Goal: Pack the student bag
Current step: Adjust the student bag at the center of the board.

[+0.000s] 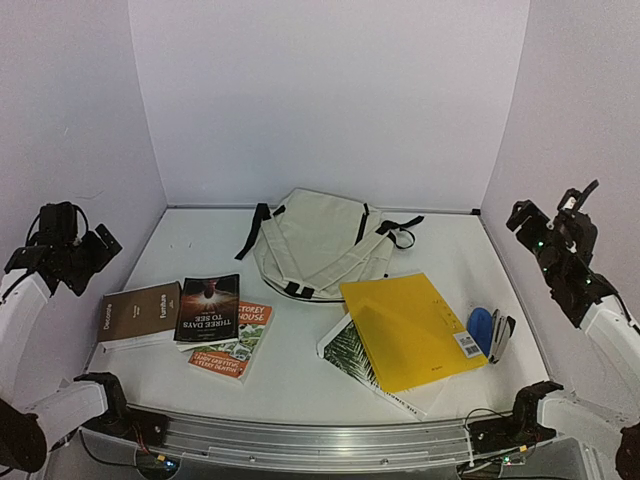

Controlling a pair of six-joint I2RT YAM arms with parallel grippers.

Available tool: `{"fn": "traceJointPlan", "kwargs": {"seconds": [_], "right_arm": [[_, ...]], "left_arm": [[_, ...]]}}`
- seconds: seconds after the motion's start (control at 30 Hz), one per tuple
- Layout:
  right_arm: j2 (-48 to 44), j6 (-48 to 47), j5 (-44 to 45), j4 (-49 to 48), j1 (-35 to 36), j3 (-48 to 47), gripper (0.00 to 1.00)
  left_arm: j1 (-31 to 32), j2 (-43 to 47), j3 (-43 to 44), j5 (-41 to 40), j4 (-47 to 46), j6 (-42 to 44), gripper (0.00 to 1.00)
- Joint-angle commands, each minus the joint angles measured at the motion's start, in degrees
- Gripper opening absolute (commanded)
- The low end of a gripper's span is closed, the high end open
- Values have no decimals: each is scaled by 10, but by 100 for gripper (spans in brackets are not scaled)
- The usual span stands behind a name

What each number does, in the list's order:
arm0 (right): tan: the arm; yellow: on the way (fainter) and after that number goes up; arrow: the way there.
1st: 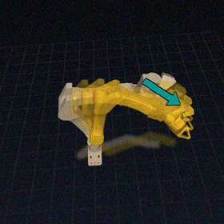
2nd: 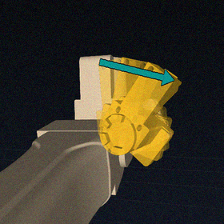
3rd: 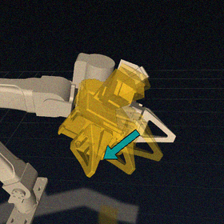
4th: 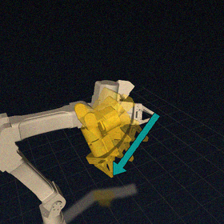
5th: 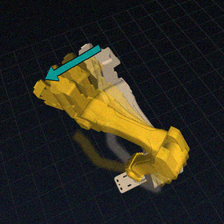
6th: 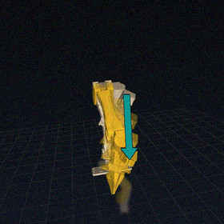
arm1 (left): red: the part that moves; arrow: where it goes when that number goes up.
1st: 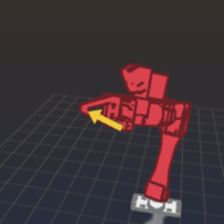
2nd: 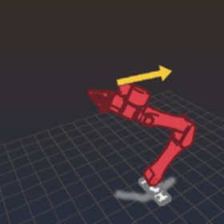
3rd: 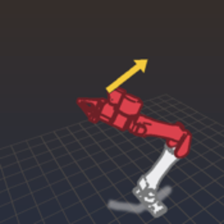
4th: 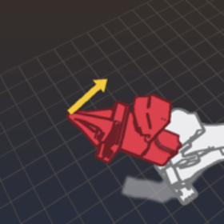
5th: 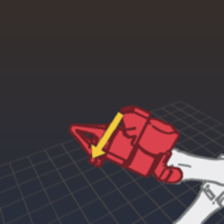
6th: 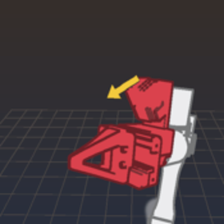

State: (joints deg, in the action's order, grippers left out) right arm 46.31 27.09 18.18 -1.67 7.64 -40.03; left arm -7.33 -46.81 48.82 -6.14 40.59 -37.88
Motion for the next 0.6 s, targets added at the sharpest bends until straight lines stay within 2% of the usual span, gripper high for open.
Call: {"fn": "traceJointPlan", "kwargs": {"seconds": [0.0,0.23,0.43,0.47,0.57], "right_arm": [[-9,-10,-38,8,-3,-23,98],[32,-45,-131,46,-2,-60,98],[129,-47,-236,82,12,-109,98],[145,-44,-241,82,20,-114,98],[181,-41,-191,80,105,-129,98]], "left_arm": [[-2,-12,31,11,-4,-23,100],[13,-84,-2,195,-105,-64,98],[172,-177,0,172,-171,-114,98],[191,-196,-1,178,-190,-127,98],[243,-246,-2,186,-236,-156,98]]}}
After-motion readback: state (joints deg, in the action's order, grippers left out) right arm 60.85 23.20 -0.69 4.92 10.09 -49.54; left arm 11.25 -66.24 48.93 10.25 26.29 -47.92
